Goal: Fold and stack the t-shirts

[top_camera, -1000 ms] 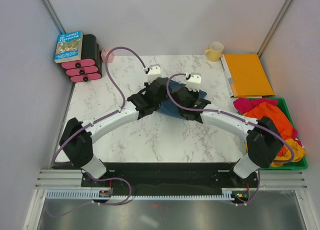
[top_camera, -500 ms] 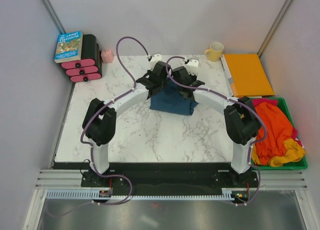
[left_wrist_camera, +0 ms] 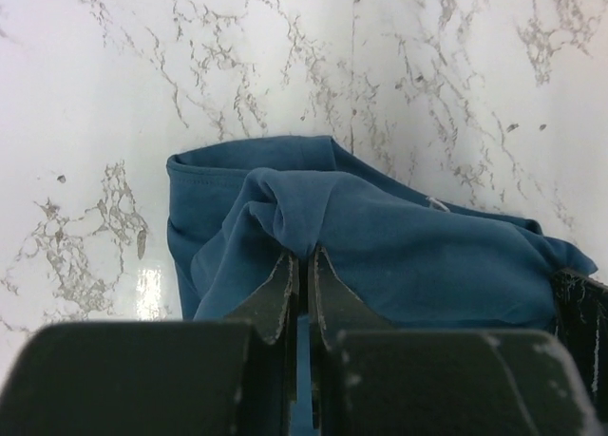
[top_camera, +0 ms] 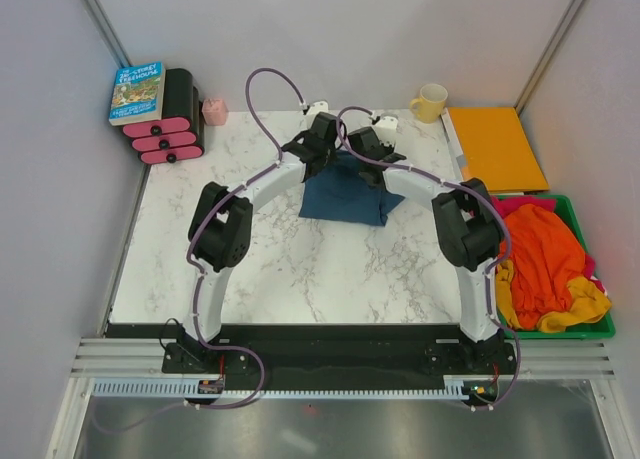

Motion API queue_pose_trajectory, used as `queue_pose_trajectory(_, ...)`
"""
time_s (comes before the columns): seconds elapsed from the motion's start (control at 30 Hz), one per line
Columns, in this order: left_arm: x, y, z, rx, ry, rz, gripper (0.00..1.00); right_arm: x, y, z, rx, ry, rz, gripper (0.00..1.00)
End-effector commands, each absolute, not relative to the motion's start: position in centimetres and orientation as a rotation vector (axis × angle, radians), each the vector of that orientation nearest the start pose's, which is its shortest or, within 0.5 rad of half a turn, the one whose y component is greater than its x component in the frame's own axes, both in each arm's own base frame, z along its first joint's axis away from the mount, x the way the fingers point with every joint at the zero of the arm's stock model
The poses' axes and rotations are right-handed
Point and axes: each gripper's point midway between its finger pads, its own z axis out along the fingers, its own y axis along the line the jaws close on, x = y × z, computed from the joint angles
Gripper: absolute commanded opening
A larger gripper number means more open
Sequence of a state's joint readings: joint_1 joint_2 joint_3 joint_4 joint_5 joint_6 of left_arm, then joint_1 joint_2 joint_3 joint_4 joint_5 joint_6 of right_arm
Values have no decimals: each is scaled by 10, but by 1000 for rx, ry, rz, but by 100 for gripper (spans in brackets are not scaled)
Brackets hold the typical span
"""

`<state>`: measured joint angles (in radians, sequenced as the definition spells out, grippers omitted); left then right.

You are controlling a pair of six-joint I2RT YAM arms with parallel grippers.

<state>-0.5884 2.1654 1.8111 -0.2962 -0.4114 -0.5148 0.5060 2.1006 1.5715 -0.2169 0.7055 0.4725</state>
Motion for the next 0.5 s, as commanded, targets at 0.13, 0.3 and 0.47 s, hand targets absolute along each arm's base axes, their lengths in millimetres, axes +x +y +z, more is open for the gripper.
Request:
queue_pose_trajectory(0.13,518,-271,200,-184,2026,-205,71,510,172,150,311,1979,-143,47)
queue_pose_trajectory(0.3,496,-270,203,-189,2015,-238,75,485,181,160,276,1986,-88,51)
queue_pose_trajectory(0.47,474,-281,156,-157,2114,-242,68,462,198,116,245,2063,-64,42)
